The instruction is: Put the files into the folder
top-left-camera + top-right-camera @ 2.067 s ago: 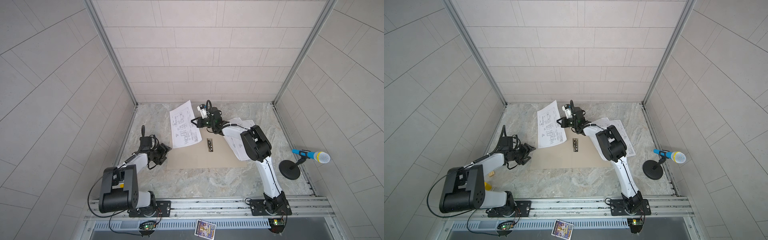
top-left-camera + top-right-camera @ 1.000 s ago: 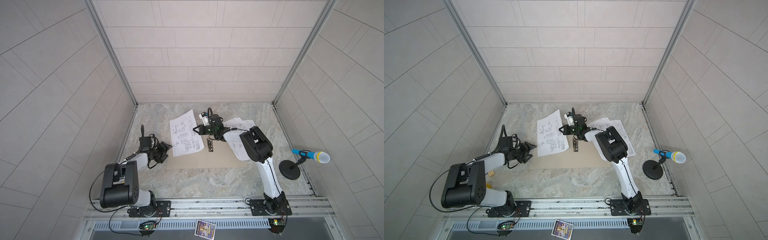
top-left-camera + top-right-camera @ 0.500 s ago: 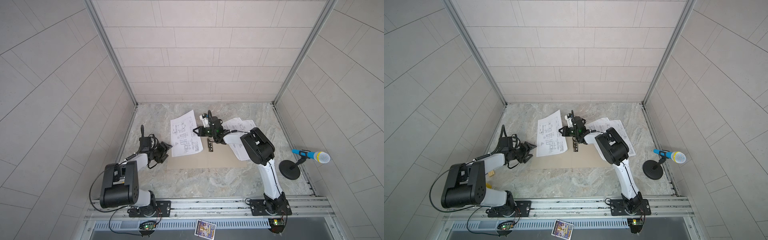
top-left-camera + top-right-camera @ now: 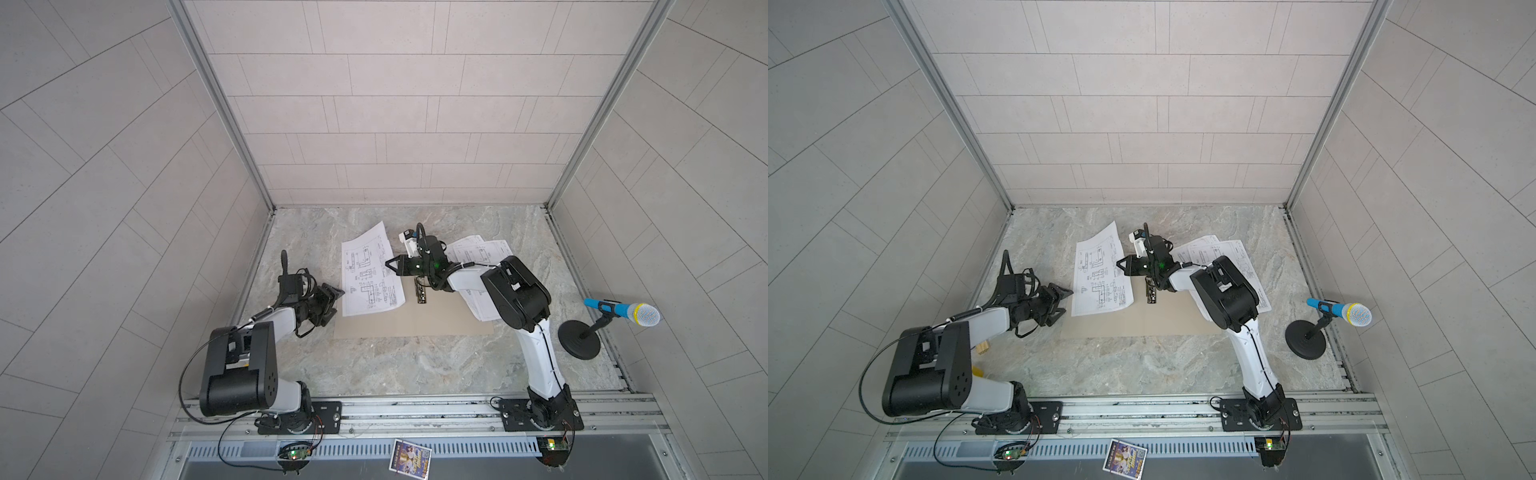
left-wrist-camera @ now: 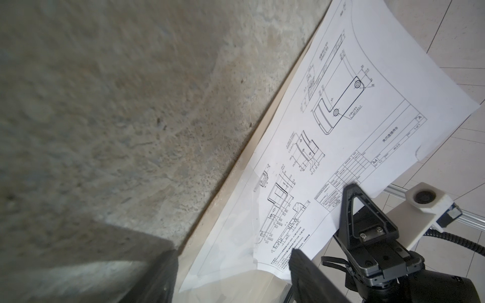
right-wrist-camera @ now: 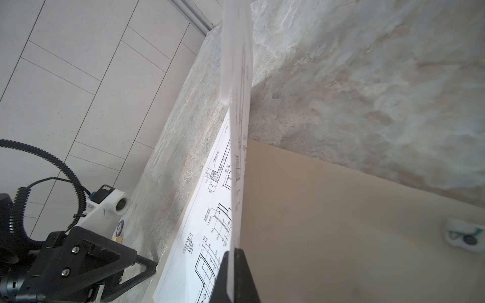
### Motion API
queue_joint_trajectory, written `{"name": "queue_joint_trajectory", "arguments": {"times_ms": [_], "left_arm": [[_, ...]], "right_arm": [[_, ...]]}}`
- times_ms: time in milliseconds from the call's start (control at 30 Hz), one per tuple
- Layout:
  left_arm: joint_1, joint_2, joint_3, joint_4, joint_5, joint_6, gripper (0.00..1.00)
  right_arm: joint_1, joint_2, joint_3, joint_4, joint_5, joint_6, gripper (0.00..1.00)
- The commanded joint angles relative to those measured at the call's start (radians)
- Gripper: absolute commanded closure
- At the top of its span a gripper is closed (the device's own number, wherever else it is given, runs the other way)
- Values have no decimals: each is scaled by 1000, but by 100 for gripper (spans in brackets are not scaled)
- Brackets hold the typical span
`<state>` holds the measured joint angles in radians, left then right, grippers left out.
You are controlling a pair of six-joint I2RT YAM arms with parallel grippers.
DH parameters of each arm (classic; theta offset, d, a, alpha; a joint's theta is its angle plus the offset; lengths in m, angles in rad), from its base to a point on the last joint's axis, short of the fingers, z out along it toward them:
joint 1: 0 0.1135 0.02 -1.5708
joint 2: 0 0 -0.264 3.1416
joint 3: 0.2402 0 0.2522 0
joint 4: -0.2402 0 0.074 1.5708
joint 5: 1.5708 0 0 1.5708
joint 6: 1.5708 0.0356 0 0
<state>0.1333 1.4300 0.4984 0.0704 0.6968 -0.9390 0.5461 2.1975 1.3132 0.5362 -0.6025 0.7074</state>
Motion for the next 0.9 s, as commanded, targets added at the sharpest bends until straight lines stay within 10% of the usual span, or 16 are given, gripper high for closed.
{"name": "queue_joint_trajectory", "arguments": {"times_ms": [0, 867], "left_arm": [[5, 7, -14, 10, 11, -2, 26], [4, 23, -9, 18, 14, -5, 26]], "right_arm": [[9, -34, -8, 35, -35, -20, 100], [31, -77, -102, 89, -22, 33, 100]]}}
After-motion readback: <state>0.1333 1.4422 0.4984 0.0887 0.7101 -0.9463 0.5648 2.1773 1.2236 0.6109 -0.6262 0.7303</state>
